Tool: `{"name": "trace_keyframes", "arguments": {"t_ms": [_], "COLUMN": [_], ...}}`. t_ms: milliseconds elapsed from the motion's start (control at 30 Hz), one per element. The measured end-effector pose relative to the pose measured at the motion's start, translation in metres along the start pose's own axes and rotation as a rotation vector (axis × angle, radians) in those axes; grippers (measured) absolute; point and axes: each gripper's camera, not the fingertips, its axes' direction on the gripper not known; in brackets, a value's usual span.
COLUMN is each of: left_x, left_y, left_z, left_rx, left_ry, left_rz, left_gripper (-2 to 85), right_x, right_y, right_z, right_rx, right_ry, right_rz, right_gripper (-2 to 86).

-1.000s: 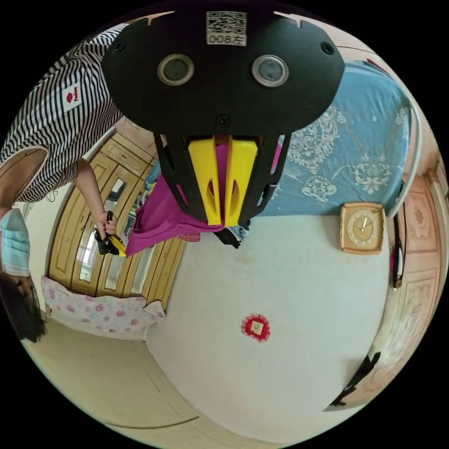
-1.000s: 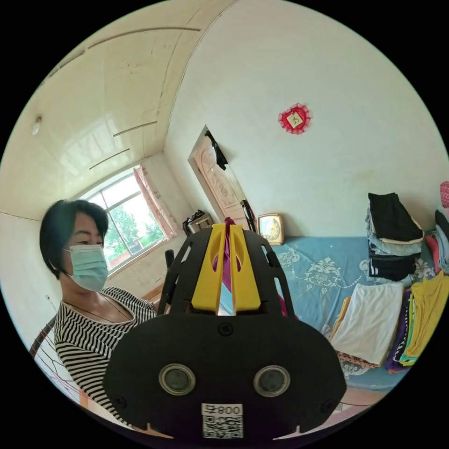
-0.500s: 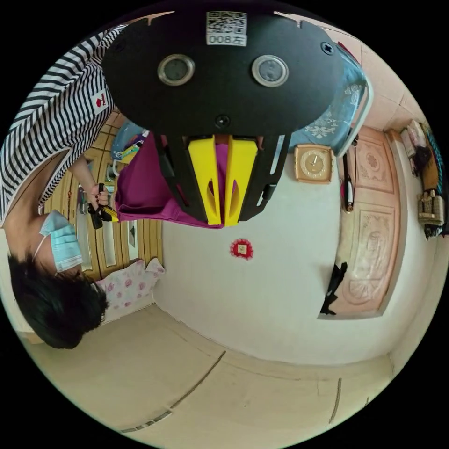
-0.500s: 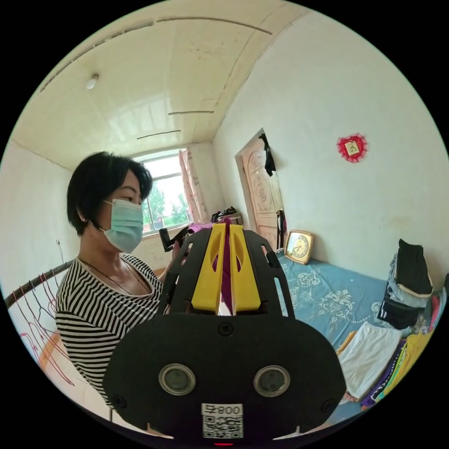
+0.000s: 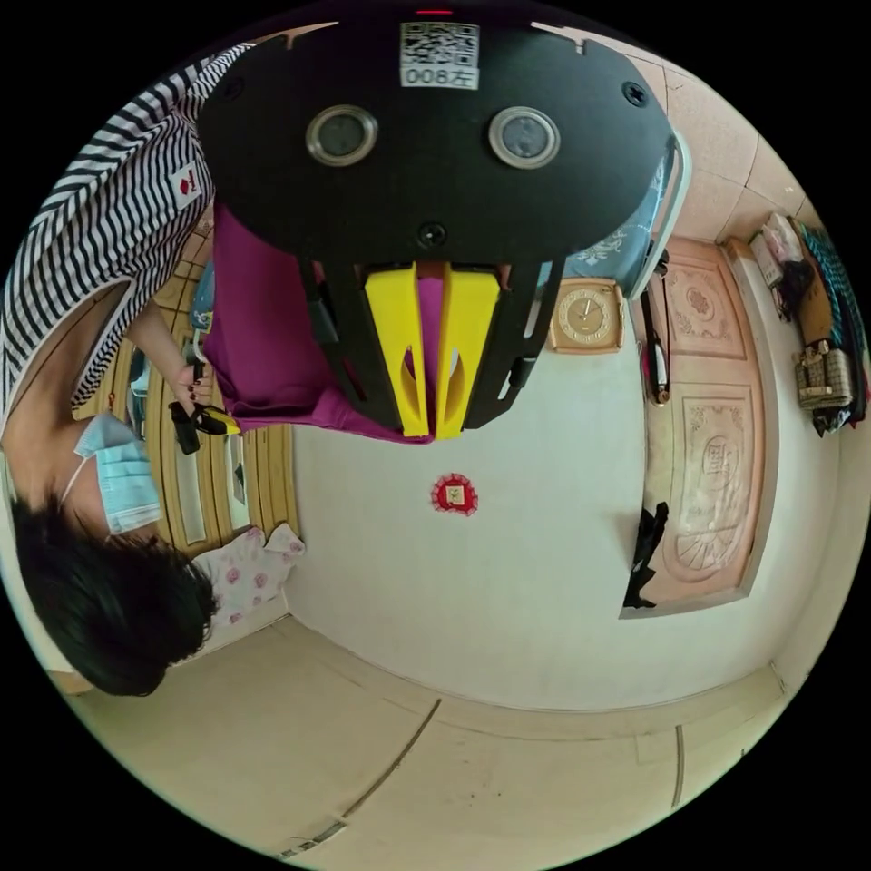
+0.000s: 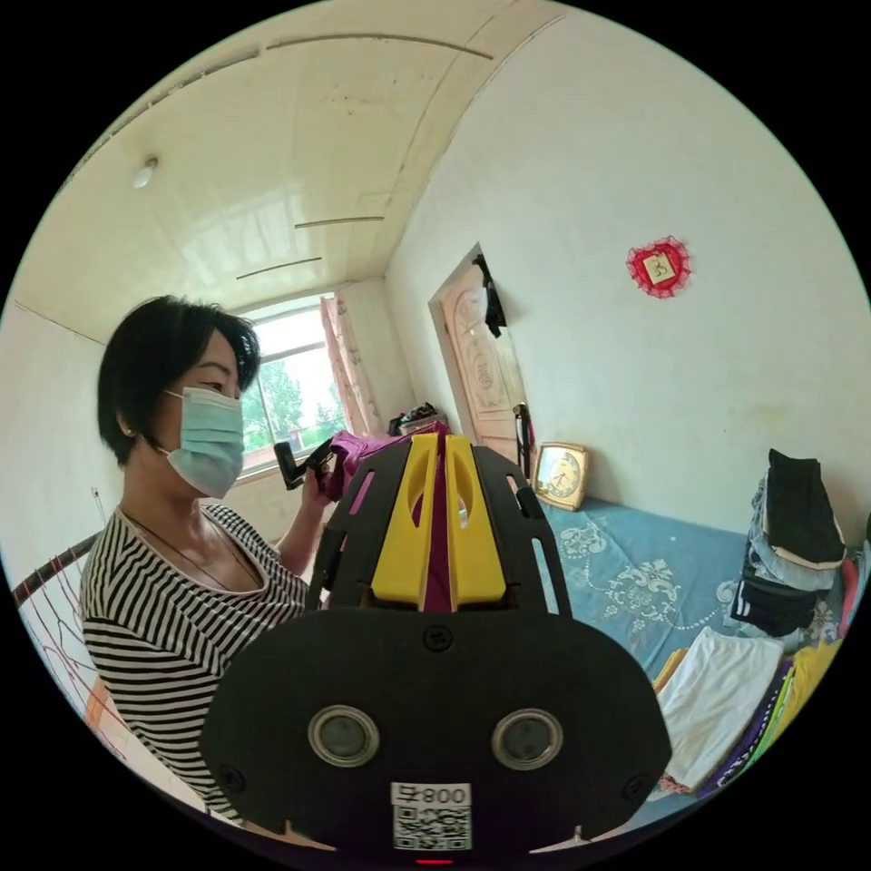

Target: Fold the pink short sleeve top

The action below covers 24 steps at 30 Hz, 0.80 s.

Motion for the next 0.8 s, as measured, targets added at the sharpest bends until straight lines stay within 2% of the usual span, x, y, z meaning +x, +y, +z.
{"name": "trace_keyframes", "arguments": {"t_ms": [200, 300, 433, 500, 567, 667, 733, 800], "left_x": [-0.060, -0.101, -0.165, -0.188, -0.209, -0.220, -0.221, -0.219], "left_y": [0.045, 0.082, 0.174, 0.229, 0.312, 0.419, 0.470, 0.510], "left_z": [0.131, 0.229, 0.384, 0.447, 0.524, 0.591, 0.608, 0.612], "left_rx": [-0.134, -0.276, -0.514, -0.617, -0.794, -1.012, -1.064, -1.078], "left_ry": [0.001, -0.001, 0.019, 0.008, -0.018, -0.063, -0.051, -0.038], "left_rz": [-0.053, -0.110, -0.279, -0.369, -0.452, -0.566, -0.606, -0.633], "left_gripper": [1.4, 1.5, 2.1, 2.6, 3.9, 5.6, 6.3, 6.7], "right_x": [0.097, 0.172, 0.280, 0.360, 0.423, 0.505, 0.535, 0.552], "right_y": [0.005, 0.013, 0.039, 0.075, 0.116, 0.201, 0.251, 0.305], "right_z": [0.121, 0.196, 0.297, 0.367, 0.418, 0.489, 0.516, 0.533], "right_rx": [-0.097, -0.163, -0.269, -0.333, -0.402, -0.560, -0.623, -0.601], "right_ry": [0.138, 0.208, 0.287, 0.329, 0.346, 0.413, 0.473, 0.448], "right_rz": [0.077, 0.151, 0.279, 0.406, 0.558, 0.783, 0.886, 0.955], "right_gripper": [1.1, 1.2, 1.3, 1.4, 1.4, 0.8, 0.5, 0.5]}}
